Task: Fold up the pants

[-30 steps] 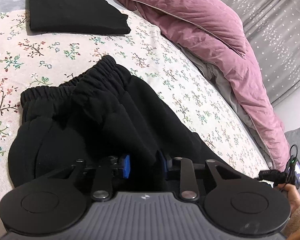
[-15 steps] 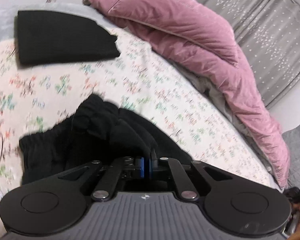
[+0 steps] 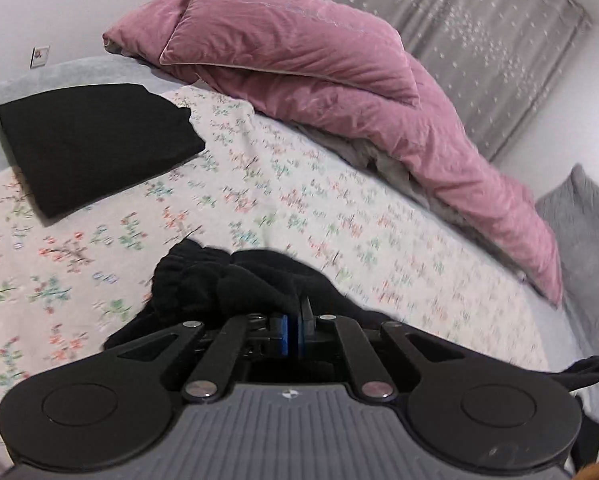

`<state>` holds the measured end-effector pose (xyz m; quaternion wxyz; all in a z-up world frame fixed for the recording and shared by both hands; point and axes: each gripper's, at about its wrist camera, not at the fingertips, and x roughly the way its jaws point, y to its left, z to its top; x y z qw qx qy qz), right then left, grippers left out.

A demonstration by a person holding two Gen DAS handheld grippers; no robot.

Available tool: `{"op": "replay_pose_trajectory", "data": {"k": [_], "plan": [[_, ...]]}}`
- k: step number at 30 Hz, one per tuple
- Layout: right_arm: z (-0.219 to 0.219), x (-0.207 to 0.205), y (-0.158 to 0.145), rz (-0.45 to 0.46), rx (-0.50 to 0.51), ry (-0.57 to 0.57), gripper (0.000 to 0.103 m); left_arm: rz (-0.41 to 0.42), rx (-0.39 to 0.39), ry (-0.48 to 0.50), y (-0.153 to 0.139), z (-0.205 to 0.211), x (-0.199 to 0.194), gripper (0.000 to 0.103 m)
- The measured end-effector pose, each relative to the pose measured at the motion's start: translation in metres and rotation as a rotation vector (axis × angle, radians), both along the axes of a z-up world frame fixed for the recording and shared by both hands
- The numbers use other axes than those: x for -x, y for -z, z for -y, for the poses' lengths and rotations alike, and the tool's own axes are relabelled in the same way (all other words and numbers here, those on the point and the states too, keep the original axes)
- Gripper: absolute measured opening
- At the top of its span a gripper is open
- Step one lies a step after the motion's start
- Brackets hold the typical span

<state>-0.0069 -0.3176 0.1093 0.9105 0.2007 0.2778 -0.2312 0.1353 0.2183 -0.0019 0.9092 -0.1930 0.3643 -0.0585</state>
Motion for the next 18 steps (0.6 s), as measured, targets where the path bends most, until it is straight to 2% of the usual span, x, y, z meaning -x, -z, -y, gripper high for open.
{"op": "replay_pose_trajectory", "data": {"k": [5,11,15,18], "plan": [[-0.020,0.055,0.021,-0.041,0.021,-0.031,0.000,-0.070,-0.030,0.025,0.022,-0.007,0.022,0.020],[-0.028,0.107,0.060,-0.137,-0.029,-0.028,0.000,-0.169,-0.026,0.014,0.058,-0.015,0.043,0.020],[-0.028,0.127,0.094,-0.201,-0.088,-0.018,0.000,-0.224,-0.016,-0.017,0.083,-0.021,0.048,0.021],[-0.028,0.132,0.121,-0.255,-0.103,-0.010,0.000,-0.231,-0.010,-0.031,0.092,-0.022,0.051,0.021]]}}
